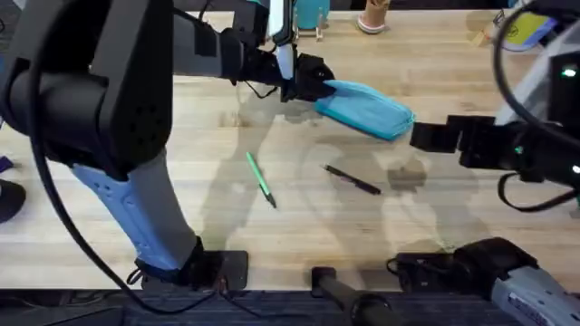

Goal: Unzip the bag, pick up the pens from the table one at a time and place them inside, then zip the bag closed.

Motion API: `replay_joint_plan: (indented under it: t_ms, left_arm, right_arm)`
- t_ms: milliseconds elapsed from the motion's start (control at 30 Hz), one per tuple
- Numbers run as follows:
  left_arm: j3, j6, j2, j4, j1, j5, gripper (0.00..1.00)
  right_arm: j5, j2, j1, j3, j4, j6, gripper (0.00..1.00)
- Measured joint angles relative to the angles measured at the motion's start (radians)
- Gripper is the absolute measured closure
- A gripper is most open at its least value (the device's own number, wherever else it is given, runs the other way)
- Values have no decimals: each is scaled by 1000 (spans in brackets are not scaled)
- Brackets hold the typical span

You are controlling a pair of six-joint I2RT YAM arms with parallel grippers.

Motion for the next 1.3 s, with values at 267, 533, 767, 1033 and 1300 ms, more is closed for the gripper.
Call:
replay_joint_plan:
  t_ms: [267, 533, 767, 1033, 1300]
  left_arm:
    - [0, 0, 0, -1, 1, 1, 958]
    - [0, 0, 0, -2, 1, 2, 958]
    - [0, 0, 0, -4, 1, 2, 958]
    - [0, 0, 0, -4, 1, 2, 958]
    - [0, 0, 0, -4, 1, 2, 958]
  right_arm:
    - [37, -66, 0, 1, -2, 10, 3]
    - [38, -65, 0, 1, -1, 36, 3]
    - [36, -66, 0, -11, 75, 45, 3]
    - [36, -55, 4, -201, 311, 57, 3]
    - [36, 82, 6, -219, 415, 58, 3]
